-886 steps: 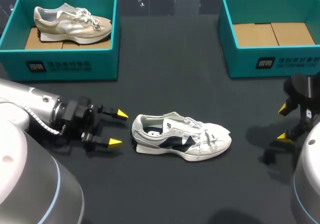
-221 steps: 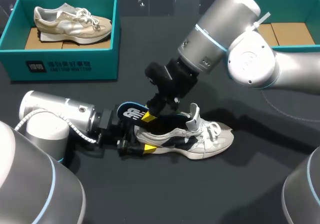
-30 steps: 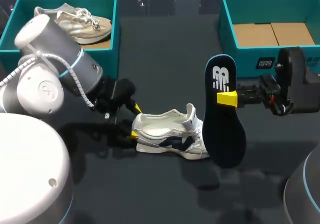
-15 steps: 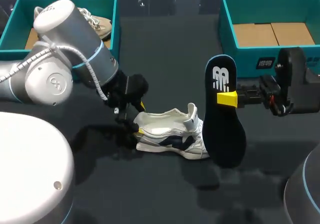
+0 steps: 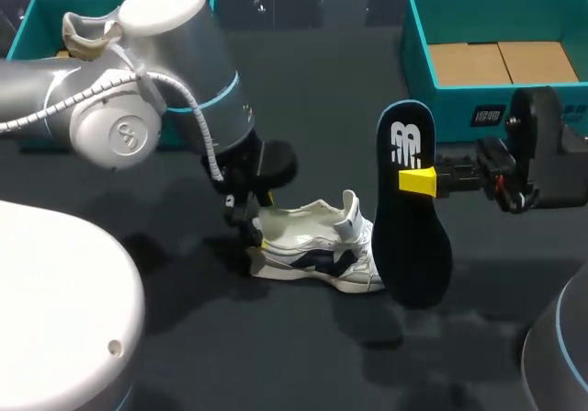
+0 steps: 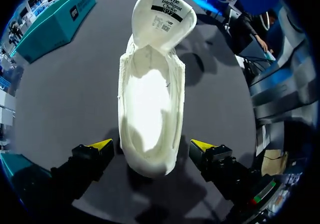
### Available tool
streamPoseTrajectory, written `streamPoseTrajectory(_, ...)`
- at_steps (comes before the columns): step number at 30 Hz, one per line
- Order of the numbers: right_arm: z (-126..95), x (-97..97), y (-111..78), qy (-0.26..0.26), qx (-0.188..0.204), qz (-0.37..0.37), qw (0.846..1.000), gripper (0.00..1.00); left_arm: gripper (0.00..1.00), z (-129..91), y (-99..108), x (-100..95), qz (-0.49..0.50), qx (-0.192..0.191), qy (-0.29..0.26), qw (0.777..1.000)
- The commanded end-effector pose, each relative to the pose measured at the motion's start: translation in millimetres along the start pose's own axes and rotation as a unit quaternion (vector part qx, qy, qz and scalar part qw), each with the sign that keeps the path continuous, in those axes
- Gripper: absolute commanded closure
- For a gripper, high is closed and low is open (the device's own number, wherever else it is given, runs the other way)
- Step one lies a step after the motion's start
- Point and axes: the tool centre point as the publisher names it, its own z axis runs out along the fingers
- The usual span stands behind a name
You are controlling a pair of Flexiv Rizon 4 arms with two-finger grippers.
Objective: Take the shoe out of the shoebox, open the shoe tongue, remove and reinsert the insole, then place the shoe into the shoebox
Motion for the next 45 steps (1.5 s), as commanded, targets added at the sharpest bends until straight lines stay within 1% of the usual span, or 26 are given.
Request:
streamPoseTrajectory(1, 0, 3.1, -1.2, -0.003, 0.0, 0.001, 1.0, 1.0, 0.0, 0, -3, -0.8, 0.0, -0.015, -0.002, 1.0)
streamPoseTrajectory(4, 0, 3.1, -1.2, -0.003, 0.0, 0.001, 1.0, 1.0, 0.0, -2, -5, -1.8, -0.001, -0.019, -0.005, 1.0)
streamPoseTrajectory(7, 0, 3.1, -1.2, -0.003, 0.0, 0.001, 1.0, 1.0, 0.0, -8, -12, -2.1, 0.002, -0.022, -0.008, 1.0)
streamPoseTrajectory(13, 0, 3.1, -1.2, -0.003, 0.0, 0.001, 1.0, 1.0, 0.0, -22, -33, -5.8, 0.014, -0.022, -0.022, 0.999)
streamPoseTrajectory(16, 0, 3.1, -1.2, -0.003, 0.0, 0.001, 1.0, 1.0, 0.0, -23, -47, -12.6, 0.018, -0.022, -0.029, 0.999)
streamPoseTrajectory(19, 0, 3.1, -1.2, -0.003, 0.0, 0.001, 1.0, 1.0, 0.0, -19, -59, -20.5, 0.021, -0.018, -0.033, 0.999)
streamPoseTrajectory(23, 0, 3.1, -1.2, -0.003, 0.0, 0.001, 1.0, 1.0, 0.0, -5, -70, -28.1, 0.024, -0.018, -0.034, 0.999)
streamPoseTrajectory(31, 0, 3.1, -1.2, -0.003, 0.0, 0.001, 1.0, 1.0, 0.01, 21, -78, -43.2, 0.017, -0.016, -0.04, 0.999)
streamPoseTrajectory(34, 0, 3.1, -1.2, -0.003, 0.0, 0.001, 1.0, 1.0, 0.04, 29, -80, -47.9, 0.013, -0.017, -0.045, 0.999)
streamPoseTrajectory(37, 0, 3.1, -1.2, -0.003, 0.0, 0.001, 1.0, 1.0, 0.11, 39, -80, -49.8, 0.013, -0.024, -0.045, 0.999)
streamPoseTrajectory(40, 0, 3.1, -1.2, -0.003, 0.0, 0.001, 1.0, 1.0, 0.16, 46, -80, -48.7, 0.015, -0.029, -0.045, 0.998)
streamPoseTrajectory(42, 0, 3.1, -1.2, -0.003, 0.0, 0.001, 1.0, 1.0, 0.3, 51, -80, -48.9, 0.016, -0.035, -0.043, 0.998)
streamPoseTrajectory(44, 0, 3.1, -1.2, -0.003, 0.0, 0.001, 1.0, 1.0, 0.34, 54, -80, -48.7, 0.017, -0.039, -0.04, 0.998)
streamPoseTrajectory(45, 0, 3.1, -1.2, -0.003, 0.0, 0.001, 1.0, 1.0, 0.38, 55, -79, -48.4, 0.017, -0.041, -0.038, 0.998)
